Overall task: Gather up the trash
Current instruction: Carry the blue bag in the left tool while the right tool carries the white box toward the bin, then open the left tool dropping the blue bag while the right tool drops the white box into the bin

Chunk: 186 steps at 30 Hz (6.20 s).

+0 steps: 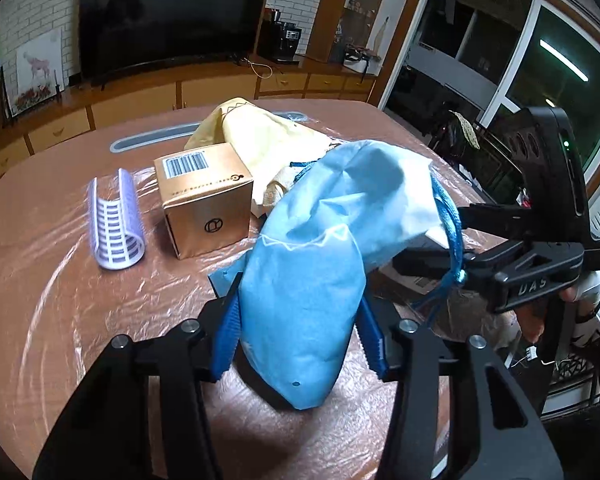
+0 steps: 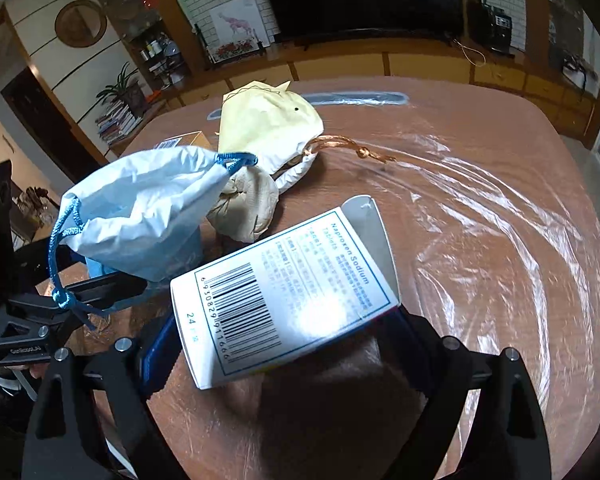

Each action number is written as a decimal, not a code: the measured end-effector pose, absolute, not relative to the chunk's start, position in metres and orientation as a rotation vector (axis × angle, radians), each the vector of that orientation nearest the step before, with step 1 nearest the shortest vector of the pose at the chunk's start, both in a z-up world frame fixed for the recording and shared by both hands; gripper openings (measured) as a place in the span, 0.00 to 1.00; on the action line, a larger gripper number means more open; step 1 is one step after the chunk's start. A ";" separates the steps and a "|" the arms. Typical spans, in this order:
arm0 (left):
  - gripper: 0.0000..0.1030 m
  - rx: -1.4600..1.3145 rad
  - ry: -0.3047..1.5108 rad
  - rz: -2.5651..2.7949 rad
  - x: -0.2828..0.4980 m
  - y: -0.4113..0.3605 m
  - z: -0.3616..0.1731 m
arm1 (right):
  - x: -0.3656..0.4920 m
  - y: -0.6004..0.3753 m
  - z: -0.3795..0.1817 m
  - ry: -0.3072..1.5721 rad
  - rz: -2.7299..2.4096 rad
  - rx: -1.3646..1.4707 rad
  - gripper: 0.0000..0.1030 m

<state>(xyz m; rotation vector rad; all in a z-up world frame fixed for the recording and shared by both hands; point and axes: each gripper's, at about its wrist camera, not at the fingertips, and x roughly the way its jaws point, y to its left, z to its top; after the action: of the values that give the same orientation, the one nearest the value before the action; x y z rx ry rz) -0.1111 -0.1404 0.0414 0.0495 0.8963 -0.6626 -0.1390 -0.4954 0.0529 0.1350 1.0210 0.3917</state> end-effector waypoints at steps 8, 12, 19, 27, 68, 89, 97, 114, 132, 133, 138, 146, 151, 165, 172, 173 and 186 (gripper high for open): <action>0.39 -0.009 0.903 -0.648 -0.115 -0.134 0.042 | -0.151 -0.494 0.060 1.005 0.379 0.143 0.86; 0.36 -0.008 0.905 -0.645 -0.117 -0.134 0.043 | -0.154 -0.493 0.062 1.000 0.376 0.145 0.86; 0.34 -0.029 0.890 -0.642 -0.124 -0.127 0.047 | -0.160 -0.495 0.067 0.985 0.361 0.156 0.86; 0.34 -0.043 0.877 -0.641 -0.133 -0.119 0.053 | -0.169 -0.493 0.072 0.975 0.362 0.153 0.86; 0.34 -0.066 0.867 -0.662 -0.208 -0.081 0.069 | -0.258 -0.479 0.096 0.965 0.434 0.165 0.86; 0.34 -0.053 0.873 -0.765 -0.262 -0.068 0.081 | -0.321 -0.476 0.099 1.012 0.467 0.186 0.86; 0.34 -0.028 0.893 -0.805 -0.279 -0.073 0.074 | -0.332 -0.473 0.091 1.040 0.467 0.185 0.86; 0.34 0.098 0.999 -0.835 -0.297 -0.091 0.033 | -0.343 -0.468 0.057 1.127 0.457 0.131 0.86; 0.34 0.198 1.094 -0.816 -0.298 -0.099 -0.013 | -0.337 -0.450 0.010 1.231 0.483 0.046 0.86; 0.34 0.210 1.100 -0.811 -0.297 -0.100 -0.016 | -0.337 -0.449 0.008 1.233 0.484 0.042 0.86; 0.34 0.245 1.127 -0.792 -0.296 -0.102 -0.029 | -0.334 -0.444 -0.002 1.253 0.487 0.023 0.86; 0.34 0.295 1.173 -0.776 -0.293 -0.103 -0.053 | -0.333 -0.438 -0.018 1.278 0.489 -0.012 0.86; 0.34 0.326 1.196 -0.771 -0.288 -0.107 -0.066 | -0.328 -0.434 -0.028 1.292 0.487 -0.027 0.86; 0.34 0.370 1.233 -0.753 -0.280 -0.125 -0.088 | -0.317 -0.424 -0.052 1.332 0.465 -0.081 0.86; 0.34 0.386 1.244 -0.747 -0.279 -0.134 -0.094 | -0.313 -0.420 -0.060 1.349 0.446 -0.094 0.86; 0.34 0.389 1.244 -0.746 -0.278 -0.137 -0.096 | -0.312 -0.420 -0.062 1.352 0.446 -0.096 0.86; 0.57 0.400 1.227 -0.722 -0.276 -0.153 -0.100 | -0.311 -0.420 -0.068 1.364 0.408 -0.123 0.87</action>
<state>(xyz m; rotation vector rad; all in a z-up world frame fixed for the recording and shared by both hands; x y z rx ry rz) -0.2762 -0.1533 -0.0999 0.3999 1.2266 -0.7225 -0.3114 -0.4196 -0.0676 -0.1231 1.3643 0.4083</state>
